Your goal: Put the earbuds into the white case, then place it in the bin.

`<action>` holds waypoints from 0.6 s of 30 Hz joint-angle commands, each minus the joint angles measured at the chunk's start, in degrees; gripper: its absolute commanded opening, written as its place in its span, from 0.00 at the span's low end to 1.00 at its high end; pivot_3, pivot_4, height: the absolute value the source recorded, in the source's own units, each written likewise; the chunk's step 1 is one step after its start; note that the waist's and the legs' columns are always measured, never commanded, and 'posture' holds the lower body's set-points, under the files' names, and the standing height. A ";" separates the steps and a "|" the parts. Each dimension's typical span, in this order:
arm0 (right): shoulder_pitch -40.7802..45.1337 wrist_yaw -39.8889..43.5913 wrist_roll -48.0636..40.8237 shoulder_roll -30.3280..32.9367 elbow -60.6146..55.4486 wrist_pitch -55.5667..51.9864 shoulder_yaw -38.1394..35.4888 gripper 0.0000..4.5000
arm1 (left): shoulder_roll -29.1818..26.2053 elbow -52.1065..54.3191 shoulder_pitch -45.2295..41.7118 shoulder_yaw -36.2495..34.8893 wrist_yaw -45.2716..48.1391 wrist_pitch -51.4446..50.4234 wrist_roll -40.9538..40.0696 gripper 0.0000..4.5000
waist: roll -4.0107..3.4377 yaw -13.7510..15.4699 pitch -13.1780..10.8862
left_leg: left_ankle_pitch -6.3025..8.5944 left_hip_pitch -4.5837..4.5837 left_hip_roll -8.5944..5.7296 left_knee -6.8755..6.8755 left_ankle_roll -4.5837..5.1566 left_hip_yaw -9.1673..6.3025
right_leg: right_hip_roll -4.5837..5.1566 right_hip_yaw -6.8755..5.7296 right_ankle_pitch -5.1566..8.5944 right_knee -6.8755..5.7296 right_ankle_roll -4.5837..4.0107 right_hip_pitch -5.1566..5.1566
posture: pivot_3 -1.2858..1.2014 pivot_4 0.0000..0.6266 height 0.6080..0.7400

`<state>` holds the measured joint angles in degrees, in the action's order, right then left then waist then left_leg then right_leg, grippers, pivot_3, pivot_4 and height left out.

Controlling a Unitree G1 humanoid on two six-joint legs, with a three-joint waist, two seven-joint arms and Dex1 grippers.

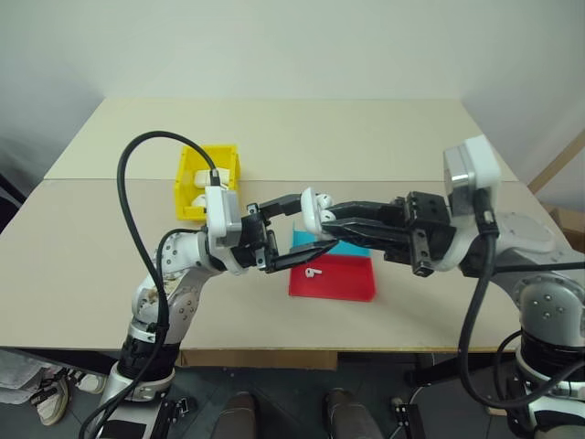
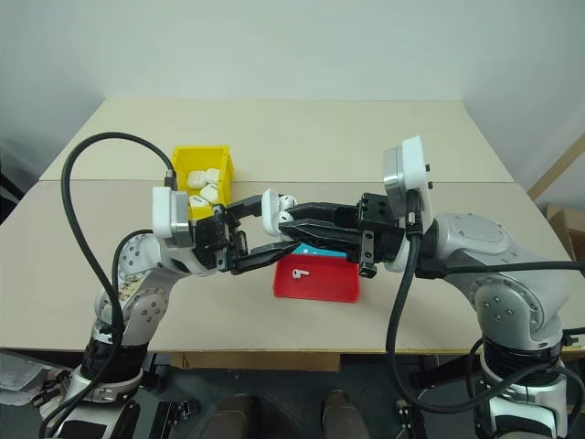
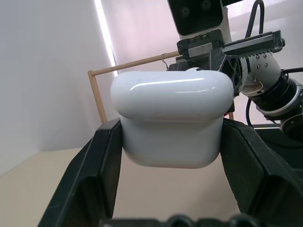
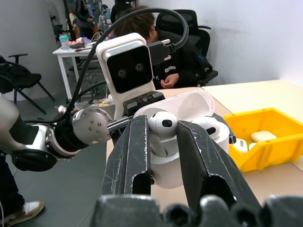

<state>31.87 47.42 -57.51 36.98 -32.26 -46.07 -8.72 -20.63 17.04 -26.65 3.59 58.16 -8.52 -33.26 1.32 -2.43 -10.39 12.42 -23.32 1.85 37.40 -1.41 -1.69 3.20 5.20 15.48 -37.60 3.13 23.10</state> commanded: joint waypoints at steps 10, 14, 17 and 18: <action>-2.32 1.22 3.32 2.00 -2.73 6.24 -0.35 0.52 | 0.11 0.53 -0.44 -0.82 0.16 2.44 -0.18 0.62 | 0.00 0.03 0.00 | 0.00 0.00 0.00 0.00 0.00 0.00 | 0.00 0.01 0.00 0.01 0.00 0.00 | 0.52 0.24 1.00; -2.57 3.34 1.39 3.69 -1.88 6.67 -2.58 0.52 | -0.25 -0.25 -0.25 -0.74 0.64 2.98 0.69 0.62 | 0.01 0.09 0.00 | 0.00 0.00 0.00 0.00 0.00 -0.01 | 0.00 0.00 0.00 0.01 0.00 -0.01 | 0.52 0.24 1.00; 0.20 5.97 0.74 6.47 -0.05 7.18 -4.60 0.52 | -0.45 -1.16 -0.65 -0.61 0.86 3.03 1.34 0.62 | 0.01 0.07 -0.01 | 0.00 0.01 -0.01 0.00 0.00 0.01 | 0.01 0.00 0.00 0.01 0.00 -0.02 | 0.52 0.24 1.00; 1.78 6.53 1.13 7.49 0.68 7.11 -4.59 0.52 | -0.43 -1.63 -0.90 -0.53 0.98 3.11 1.61 0.62 | 0.01 0.00 -0.01 | 0.00 0.02 -0.01 0.01 0.00 0.02 | 0.01 0.01 0.00 0.00 0.00 -0.01 | 0.52 0.24 1.00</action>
<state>31.30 52.70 -55.38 43.26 -31.36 -41.09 -10.67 -21.01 14.94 -26.66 3.41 59.06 -6.42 -31.58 1.32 -2.43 -10.40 12.42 -23.29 1.85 37.41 -1.41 -1.67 3.20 5.22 15.47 -37.60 3.13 23.09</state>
